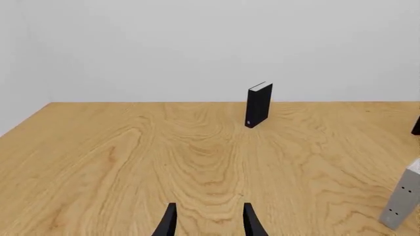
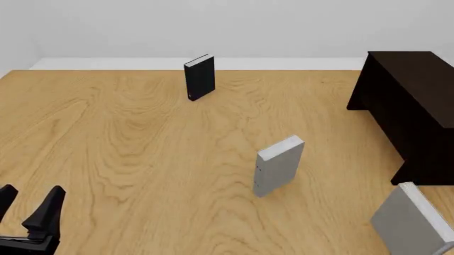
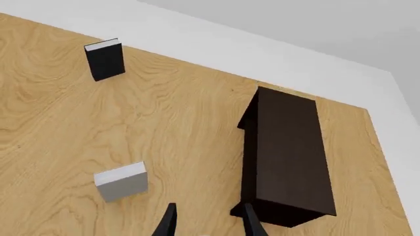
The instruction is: Pick up the book on the right and place it on the cabinet shelf.
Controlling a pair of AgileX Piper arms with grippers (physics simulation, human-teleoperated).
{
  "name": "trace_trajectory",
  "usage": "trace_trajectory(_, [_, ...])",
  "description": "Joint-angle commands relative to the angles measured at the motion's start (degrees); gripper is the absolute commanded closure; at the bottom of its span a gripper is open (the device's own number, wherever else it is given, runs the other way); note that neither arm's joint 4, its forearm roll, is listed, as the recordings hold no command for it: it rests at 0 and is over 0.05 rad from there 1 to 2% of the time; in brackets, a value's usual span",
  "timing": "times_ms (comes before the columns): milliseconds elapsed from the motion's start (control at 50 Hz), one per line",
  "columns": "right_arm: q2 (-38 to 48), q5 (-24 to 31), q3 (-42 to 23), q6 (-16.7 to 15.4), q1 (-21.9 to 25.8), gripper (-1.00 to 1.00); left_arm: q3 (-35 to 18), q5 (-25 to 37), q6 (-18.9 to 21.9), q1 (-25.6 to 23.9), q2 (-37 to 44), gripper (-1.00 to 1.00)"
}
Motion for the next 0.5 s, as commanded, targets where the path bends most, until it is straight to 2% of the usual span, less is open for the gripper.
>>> trace_trajectory(20, [6.37,6.91,-6.21,-0.99,0.65,-1.0,0.0,0.14,-0.19,-0.21,-0.06,-1.0])
trace_trajectory(40, [6.32,7.73,-5.73,-1.01,1.81,-1.0,0.0,0.15,-0.22,-0.09,-0.04,-1.0])
trace_trajectory(60, [6.91,7.71,-6.14,-0.14,1.44,-1.0,0.0,0.11,-0.18,-0.09,0.03,-1.0])
trace_trajectory(120, [7.51,7.92,-5.37,-0.23,1.08,-1.0,0.0,0.29,-0.21,-0.37,0.0,-1.0])
trace_trajectory(160, [8.31,7.95,-4.82,-1.4,-0.35,-1.0,0.0,0.2,-0.18,-0.39,0.05,-1.0])
trace_trajectory(240, [9.56,8.0,-4.76,-0.58,-0.37,-1.0,0.0,0.18,-0.16,-0.42,0.06,-1.0])
trace_trajectory(280, [9.87,7.97,-3.42,0.58,0.65,-1.0,0.0,0.38,-0.27,-0.55,-0.09,-1.0])
trace_trajectory(380, [10.21,7.99,-0.35,-0.25,2.11,-1.0,0.0,0.47,-0.23,-0.59,0.0,-1.0])
trace_trajectory(420, [10.26,7.99,-0.34,2.83,4.58,-1.0,0.01,0.37,-0.43,-0.37,0.31,-1.0])
trace_trajectory(460, [11.19,7.99,0.27,1.91,2.56,-1.0,0.01,0.29,-0.39,-0.42,0.35,-1.0])
trace_trajectory(500, [11.45,7.99,0.17,1.44,2.71,-1.0,0.01,0.38,-0.41,-0.4,0.29,-1.0])
